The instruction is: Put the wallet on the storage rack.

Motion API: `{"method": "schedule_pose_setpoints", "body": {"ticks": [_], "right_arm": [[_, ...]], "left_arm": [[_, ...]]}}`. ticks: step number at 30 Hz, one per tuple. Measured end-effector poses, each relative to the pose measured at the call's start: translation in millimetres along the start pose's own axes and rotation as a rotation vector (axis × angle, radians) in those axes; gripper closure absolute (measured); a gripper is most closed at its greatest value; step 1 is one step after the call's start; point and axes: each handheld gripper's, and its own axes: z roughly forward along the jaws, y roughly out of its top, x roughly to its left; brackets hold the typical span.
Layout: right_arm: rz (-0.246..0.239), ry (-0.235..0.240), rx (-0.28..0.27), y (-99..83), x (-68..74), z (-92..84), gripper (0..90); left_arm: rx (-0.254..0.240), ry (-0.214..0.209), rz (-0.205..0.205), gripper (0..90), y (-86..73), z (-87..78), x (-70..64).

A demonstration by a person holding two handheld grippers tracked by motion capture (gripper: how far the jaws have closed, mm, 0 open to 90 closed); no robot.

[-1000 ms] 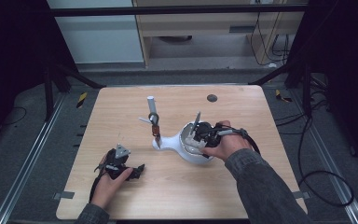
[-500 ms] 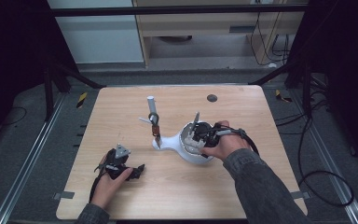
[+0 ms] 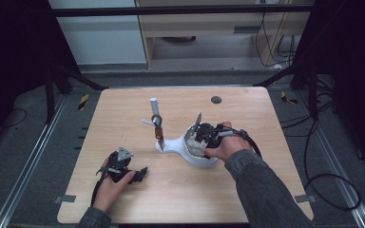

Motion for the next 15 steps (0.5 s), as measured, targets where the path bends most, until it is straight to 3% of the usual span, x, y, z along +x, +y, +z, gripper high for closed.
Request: {"method": "schedule_pose_setpoints", "body": {"ticks": [11, 15], "right_arm": [[0.010, 0.009, -0.002, 2.1, 0.1, 3.2, 29.6], [0.032, 0.029, -0.038, 2.6, 1.0, 3.1, 19.9]], "left_arm": [[0.000, -0.001, 0.001, 0.5, 0.1, 0.1, -0.1], [0.000, -0.002, 0.002, 0.5, 0.1, 0.1, -0.1]]}}
